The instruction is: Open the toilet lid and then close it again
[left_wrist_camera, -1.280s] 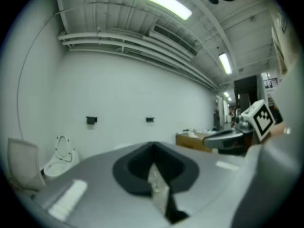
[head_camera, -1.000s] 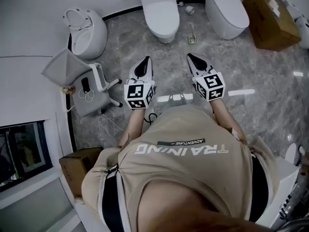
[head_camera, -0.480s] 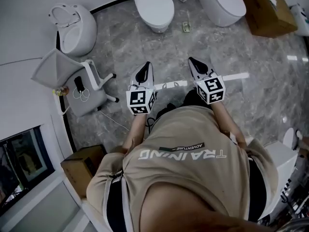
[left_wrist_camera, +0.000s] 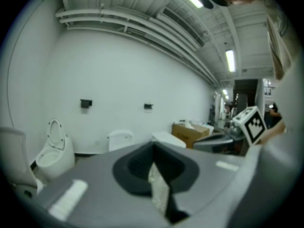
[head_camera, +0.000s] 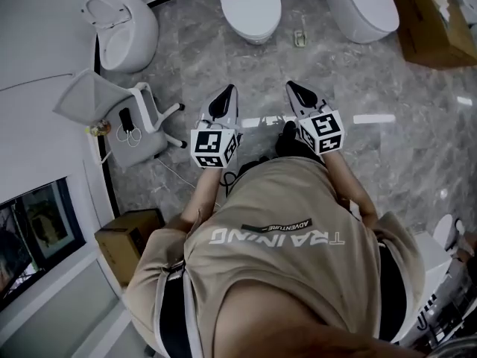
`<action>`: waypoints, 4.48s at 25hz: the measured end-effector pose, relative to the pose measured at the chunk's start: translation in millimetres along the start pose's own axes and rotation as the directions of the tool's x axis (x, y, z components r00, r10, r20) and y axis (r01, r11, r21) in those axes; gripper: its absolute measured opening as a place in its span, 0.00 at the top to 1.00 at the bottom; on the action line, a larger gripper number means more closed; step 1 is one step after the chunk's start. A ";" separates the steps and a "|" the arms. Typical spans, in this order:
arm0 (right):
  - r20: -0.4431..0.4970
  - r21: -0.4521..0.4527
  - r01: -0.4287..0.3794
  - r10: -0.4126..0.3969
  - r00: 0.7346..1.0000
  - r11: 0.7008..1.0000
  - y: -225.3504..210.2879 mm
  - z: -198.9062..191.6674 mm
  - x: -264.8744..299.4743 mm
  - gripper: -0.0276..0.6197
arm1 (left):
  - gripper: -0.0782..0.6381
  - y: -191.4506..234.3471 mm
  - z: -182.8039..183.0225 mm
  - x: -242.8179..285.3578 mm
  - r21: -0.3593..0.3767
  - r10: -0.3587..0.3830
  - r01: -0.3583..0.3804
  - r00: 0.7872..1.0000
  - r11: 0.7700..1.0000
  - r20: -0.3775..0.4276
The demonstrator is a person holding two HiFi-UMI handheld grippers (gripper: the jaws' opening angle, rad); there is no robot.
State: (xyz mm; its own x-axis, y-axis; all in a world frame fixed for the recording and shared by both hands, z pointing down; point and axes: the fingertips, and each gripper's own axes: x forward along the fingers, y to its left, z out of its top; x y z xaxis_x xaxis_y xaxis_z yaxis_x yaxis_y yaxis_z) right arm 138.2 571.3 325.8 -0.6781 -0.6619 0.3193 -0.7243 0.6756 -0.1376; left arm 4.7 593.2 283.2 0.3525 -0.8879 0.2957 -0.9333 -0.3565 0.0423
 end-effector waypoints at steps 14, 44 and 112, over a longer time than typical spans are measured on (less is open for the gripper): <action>0.026 -0.019 -0.033 0.034 0.999 0.999 -96.8 31.0 55.5 0.94 | 0.88 6.2 49.9 104.6 -0.043 0.078 -0.076 0.996 0.996 0.040; -0.107 0.003 0.117 -0.116 0.987 0.993 -153.2 75.5 258.5 0.94 | 0.88 191.4 61.4 267.3 0.028 -0.087 0.088 0.996 0.996 -0.034; -0.735 0.187 0.061 0.099 0.670 0.980 -329.1 -352.4 479.3 0.94 | 0.72 305.2 -433.7 533.6 -0.706 -0.220 -0.311 0.804 0.636 -0.553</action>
State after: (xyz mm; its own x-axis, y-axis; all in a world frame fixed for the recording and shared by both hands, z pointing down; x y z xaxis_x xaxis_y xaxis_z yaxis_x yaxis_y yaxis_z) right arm 95.4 146.0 854.6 -0.4345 -0.1384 0.8900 -0.7747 0.5614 -0.2909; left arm -121.5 136.7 867.7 0.4508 -0.4747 0.7560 -0.7517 0.2548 0.6083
